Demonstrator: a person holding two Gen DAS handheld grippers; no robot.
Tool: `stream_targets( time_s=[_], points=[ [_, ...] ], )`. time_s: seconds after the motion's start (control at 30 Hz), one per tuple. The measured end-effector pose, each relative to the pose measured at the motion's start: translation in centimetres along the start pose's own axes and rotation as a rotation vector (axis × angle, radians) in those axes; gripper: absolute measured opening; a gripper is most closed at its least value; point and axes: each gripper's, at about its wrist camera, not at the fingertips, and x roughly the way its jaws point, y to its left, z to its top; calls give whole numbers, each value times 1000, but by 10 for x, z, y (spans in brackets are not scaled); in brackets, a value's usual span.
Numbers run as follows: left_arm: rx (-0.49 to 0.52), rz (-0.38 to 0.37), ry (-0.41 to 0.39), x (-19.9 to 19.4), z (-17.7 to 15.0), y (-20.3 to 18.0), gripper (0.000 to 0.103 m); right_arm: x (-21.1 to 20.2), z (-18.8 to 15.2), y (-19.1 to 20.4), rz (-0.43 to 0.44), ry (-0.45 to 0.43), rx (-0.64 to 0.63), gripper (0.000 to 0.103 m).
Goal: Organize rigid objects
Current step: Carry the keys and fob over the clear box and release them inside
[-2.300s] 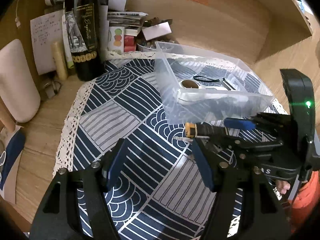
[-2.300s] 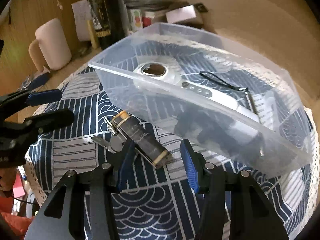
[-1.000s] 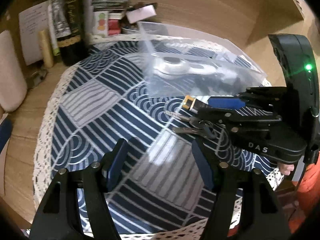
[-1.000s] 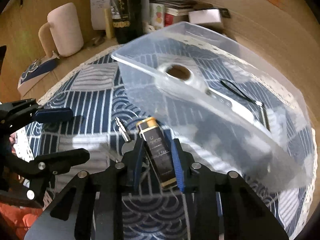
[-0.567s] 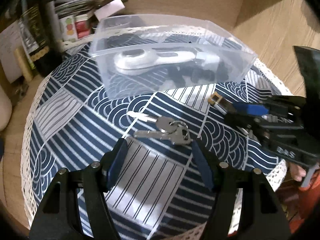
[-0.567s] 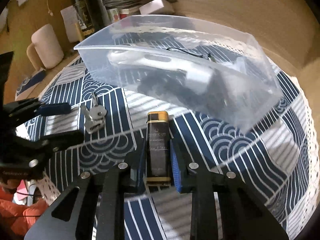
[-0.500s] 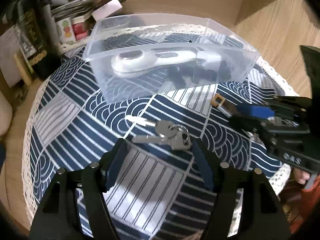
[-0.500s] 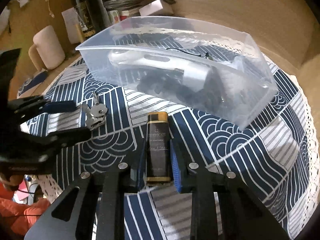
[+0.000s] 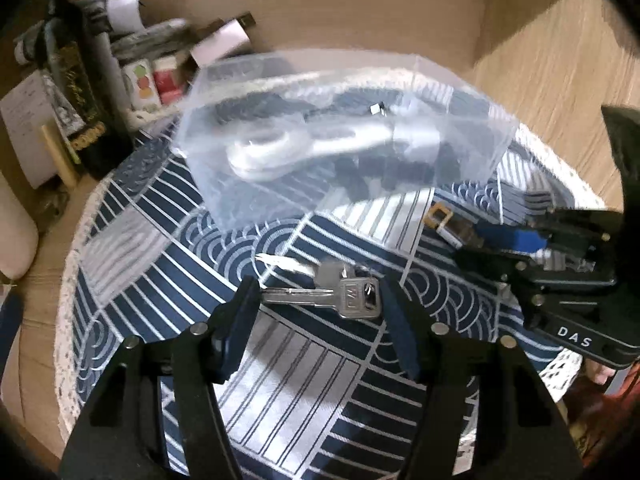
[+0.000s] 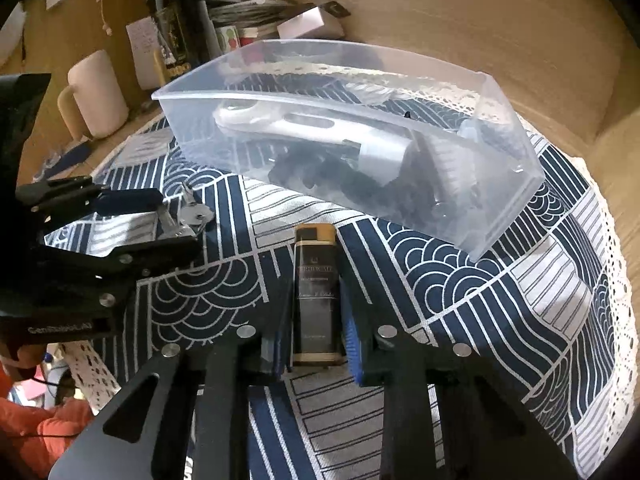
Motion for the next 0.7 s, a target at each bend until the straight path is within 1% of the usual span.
stream_targets(
  time_s=[0.13, 0.23, 0.33, 0.57, 0.7],
  points=[
    [-10, 7, -68, -21, 9, 4, 61, -17, 4, 0, -4, -53, 20, 21],
    [-12, 14, -135, -40, 19, 4, 61, -36, 11, 0, -15, -112, 24, 21],
    [-20, 6, -184, -54, 31, 5, 61, -56, 22, 1, -20, -176, 28, 21],
    [-30, -2, -278, -74, 60, 4, 61, -87, 50, 1, -47, -316, 29, 21],
    [-30, 1, -314, -78, 75, 2, 61, -94, 65, 0, -64, -363, 27, 21]
  ],
)
